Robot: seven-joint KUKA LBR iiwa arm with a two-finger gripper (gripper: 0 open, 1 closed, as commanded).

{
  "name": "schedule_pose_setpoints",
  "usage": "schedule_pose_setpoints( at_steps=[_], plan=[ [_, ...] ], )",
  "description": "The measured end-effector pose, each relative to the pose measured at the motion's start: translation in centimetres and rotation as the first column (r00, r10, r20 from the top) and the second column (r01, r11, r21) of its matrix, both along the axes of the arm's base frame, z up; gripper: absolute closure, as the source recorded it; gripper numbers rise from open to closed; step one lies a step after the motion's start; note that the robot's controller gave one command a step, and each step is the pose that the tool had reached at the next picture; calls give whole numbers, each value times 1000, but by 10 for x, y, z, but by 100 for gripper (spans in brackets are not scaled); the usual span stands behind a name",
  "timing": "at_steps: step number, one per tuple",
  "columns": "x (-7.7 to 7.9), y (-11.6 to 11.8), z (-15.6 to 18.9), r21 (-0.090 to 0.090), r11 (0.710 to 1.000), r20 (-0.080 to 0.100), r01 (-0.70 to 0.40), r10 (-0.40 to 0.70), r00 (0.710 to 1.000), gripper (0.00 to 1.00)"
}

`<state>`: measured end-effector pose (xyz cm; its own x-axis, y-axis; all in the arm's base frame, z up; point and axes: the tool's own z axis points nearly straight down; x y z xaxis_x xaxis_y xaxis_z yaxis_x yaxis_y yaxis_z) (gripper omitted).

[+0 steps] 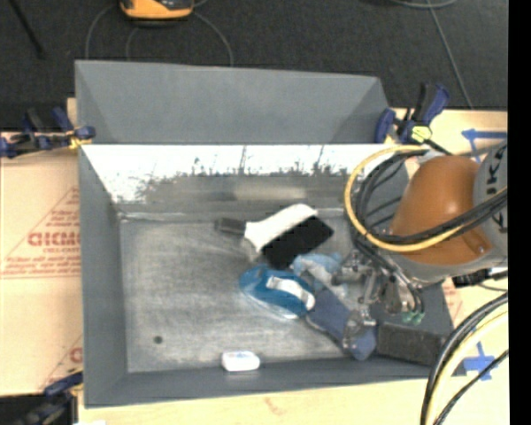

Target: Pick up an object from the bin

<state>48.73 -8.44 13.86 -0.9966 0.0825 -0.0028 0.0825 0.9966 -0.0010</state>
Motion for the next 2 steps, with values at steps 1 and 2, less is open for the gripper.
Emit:
schedule_pose_setpoints(
  at_steps=[1, 2],
  plan=[
    [2, -2, -34, 1, 999, 1, 46, -46, 999, 0],
    [3, -4, -62, 1, 973, 24, 230, -230, 973, 100]
  ],
)
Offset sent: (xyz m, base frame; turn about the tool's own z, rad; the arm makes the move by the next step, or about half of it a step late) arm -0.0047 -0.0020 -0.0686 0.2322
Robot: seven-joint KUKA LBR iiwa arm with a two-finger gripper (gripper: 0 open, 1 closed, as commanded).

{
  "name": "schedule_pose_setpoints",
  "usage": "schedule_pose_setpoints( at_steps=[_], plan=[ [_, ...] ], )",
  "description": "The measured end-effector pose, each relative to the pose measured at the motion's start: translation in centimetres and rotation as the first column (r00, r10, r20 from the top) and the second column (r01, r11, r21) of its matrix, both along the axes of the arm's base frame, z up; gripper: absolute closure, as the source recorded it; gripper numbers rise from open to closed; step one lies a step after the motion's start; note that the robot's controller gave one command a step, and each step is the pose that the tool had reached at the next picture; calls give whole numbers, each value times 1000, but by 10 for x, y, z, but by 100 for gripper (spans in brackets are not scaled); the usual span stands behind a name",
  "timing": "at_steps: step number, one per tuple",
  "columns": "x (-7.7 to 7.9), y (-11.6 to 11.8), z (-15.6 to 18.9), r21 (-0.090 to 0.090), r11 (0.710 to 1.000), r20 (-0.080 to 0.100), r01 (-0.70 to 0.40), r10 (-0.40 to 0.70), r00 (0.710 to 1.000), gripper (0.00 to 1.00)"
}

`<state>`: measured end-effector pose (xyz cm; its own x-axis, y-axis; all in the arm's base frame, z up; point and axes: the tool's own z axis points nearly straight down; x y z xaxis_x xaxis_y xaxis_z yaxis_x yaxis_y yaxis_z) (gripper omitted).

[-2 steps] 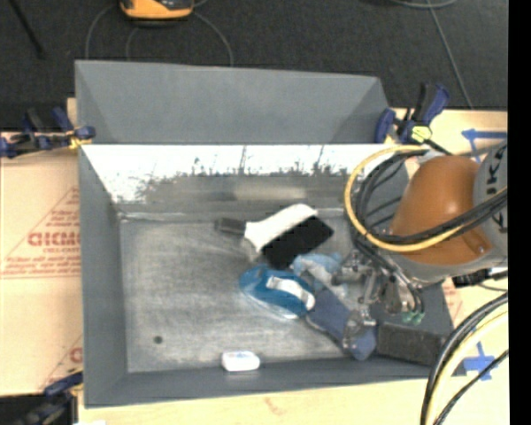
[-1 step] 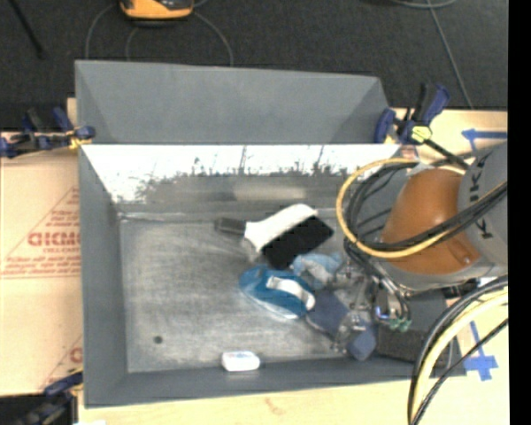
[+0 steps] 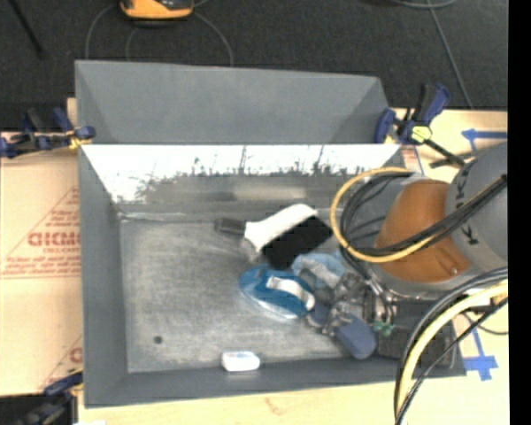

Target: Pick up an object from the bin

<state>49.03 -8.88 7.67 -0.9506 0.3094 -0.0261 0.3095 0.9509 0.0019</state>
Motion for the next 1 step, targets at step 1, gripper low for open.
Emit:
schedule_pose_setpoints(
  at_steps=[1],
  plan=[
    [0, 0, 0, 0, 1000, 0, 0, 0, 1000, 100]
  ],
)
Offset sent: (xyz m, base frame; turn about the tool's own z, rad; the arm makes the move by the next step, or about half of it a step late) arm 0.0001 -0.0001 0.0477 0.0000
